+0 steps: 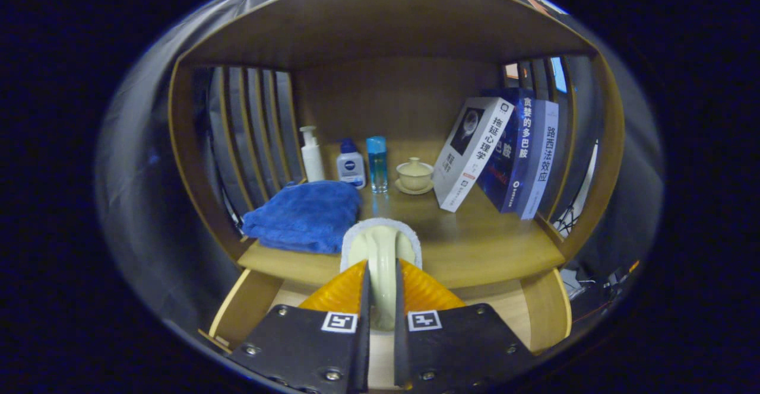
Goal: Pull open the drawer, take out the items inside it, and place them on the countertop above the cabinet.
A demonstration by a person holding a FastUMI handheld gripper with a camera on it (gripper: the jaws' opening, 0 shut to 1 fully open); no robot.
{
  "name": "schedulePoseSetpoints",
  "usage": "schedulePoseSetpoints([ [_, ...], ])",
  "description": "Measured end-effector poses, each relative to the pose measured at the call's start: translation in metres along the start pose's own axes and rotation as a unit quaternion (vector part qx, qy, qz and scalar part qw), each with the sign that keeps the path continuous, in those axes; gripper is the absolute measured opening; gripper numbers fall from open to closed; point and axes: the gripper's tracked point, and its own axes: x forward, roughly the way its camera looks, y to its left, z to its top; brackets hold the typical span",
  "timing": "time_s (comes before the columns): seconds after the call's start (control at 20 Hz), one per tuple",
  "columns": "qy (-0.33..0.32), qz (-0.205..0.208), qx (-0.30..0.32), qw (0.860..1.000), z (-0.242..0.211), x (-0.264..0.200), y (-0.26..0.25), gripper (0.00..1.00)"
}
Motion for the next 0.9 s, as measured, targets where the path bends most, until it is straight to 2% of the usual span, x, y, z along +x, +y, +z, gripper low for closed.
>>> schedulePoseSetpoints([
  [0.2, -0.014, -0.023, 0.027, 0.999, 0.000, 0.042, -0.011, 0.17],
  [0.45, -0.036, -0.049, 0.061, 0.996, 0.010, 0.069, -0.023, 0.17],
  [0.9, -0.088, -0.073, 0.018, 0.993, 0.020, 0.106, -0.033, 0.17],
])
